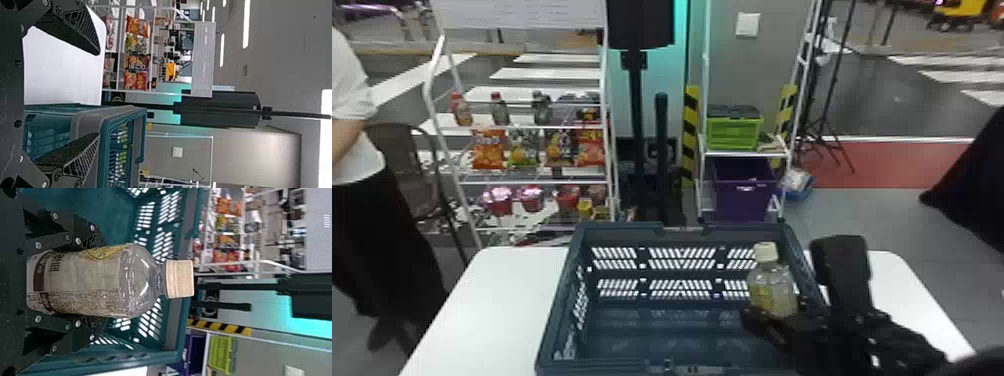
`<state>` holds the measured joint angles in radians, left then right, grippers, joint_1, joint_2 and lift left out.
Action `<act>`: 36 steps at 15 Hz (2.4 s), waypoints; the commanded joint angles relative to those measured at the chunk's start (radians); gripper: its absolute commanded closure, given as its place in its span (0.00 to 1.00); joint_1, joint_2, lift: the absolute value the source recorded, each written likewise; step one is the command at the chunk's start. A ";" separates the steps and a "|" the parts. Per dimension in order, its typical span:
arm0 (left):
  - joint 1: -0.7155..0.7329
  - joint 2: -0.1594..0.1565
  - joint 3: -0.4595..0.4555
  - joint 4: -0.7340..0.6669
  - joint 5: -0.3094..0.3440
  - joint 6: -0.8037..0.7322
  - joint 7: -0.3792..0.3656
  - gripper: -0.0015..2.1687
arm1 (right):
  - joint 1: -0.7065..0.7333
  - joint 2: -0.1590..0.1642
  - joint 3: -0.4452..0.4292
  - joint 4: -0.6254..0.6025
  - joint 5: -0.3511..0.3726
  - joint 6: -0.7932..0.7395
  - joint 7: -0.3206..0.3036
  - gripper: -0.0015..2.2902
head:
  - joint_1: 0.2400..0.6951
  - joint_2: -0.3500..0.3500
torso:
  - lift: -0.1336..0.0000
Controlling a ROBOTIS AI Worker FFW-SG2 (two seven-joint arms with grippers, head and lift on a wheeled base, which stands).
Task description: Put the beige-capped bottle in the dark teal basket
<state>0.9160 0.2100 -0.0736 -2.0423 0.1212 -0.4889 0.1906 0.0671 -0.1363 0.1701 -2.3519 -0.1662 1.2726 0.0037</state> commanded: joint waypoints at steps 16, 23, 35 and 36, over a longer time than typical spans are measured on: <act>0.007 0.000 0.008 -0.001 0.002 -0.015 0.000 0.07 | -0.388 0.137 0.132 0.576 -0.079 0.138 -0.057 1.00 | 0.57 0.50 | 1.00; 0.015 0.003 0.009 -0.018 0.002 -0.012 0.000 0.07 | -0.394 0.137 0.124 0.612 -0.125 0.135 -0.062 0.00 | 0.57 0.50 | 1.00; 0.021 0.006 0.011 -0.022 0.002 -0.015 0.000 0.07 | -0.286 0.112 0.069 0.376 -0.127 0.003 -0.077 0.03 | 0.57 0.50 | 1.00; 0.021 0.006 0.012 -0.021 0.002 -0.015 0.000 0.07 | -0.251 0.096 0.065 0.330 -0.127 -0.043 -0.077 0.03 | 0.57 0.50 | 1.00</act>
<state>0.9373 0.2163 -0.0626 -2.0647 0.1227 -0.5019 0.1902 -0.2284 -0.0210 0.2435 -1.9587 -0.2930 1.2865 -0.0736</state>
